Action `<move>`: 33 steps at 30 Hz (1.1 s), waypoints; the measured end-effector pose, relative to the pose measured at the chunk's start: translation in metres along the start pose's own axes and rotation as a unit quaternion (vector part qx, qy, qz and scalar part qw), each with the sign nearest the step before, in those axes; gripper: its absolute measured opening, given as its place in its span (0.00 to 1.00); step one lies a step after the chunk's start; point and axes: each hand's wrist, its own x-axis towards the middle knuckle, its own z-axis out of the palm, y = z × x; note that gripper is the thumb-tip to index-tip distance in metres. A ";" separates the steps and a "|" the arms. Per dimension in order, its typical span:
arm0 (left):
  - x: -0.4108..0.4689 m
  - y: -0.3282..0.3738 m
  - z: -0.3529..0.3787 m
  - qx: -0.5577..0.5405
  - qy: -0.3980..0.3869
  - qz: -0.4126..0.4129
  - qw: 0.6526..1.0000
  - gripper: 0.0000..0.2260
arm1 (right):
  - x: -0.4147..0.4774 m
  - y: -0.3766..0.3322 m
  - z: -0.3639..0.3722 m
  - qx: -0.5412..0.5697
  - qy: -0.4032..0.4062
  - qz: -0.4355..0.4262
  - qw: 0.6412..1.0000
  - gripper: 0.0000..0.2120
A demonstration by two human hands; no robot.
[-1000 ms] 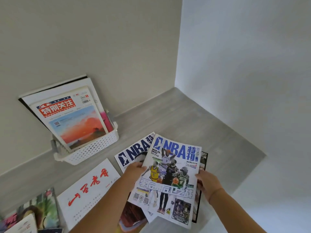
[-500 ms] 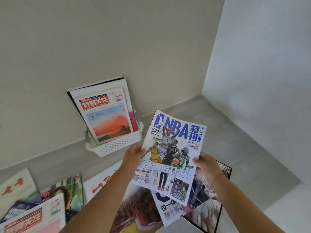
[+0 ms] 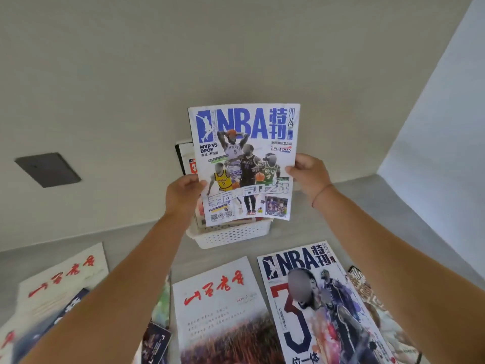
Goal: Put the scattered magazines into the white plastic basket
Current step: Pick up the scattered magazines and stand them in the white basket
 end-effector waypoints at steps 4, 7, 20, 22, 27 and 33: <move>0.023 -0.016 -0.014 0.012 0.039 -0.014 0.999 0.06 | 0.027 0.001 0.034 -0.031 -0.017 -0.013 0.999 0.10; 0.033 -0.035 -0.017 0.021 0.051 -0.042 0.998 0.05 | 0.037 0.013 0.053 -0.049 -0.035 0.002 0.998 0.10; 0.053 -0.086 -0.005 0.077 0.096 -0.101 0.987 0.02 | 0.057 0.074 0.084 -0.117 -0.006 0.068 0.991 0.08; 0.056 -0.087 -0.004 0.078 0.110 -0.104 0.985 0.04 | 0.061 0.079 0.085 -0.140 0.018 0.079 0.987 0.06; 0.061 -0.084 0.002 0.102 0.100 -0.081 0.987 0.05 | 0.065 0.086 0.087 -0.154 0.046 0.124 0.979 0.09; 0.068 -0.081 0.009 0.089 0.113 -0.080 0.986 0.07 | 0.066 0.085 0.089 -0.152 0.062 0.098 0.982 0.09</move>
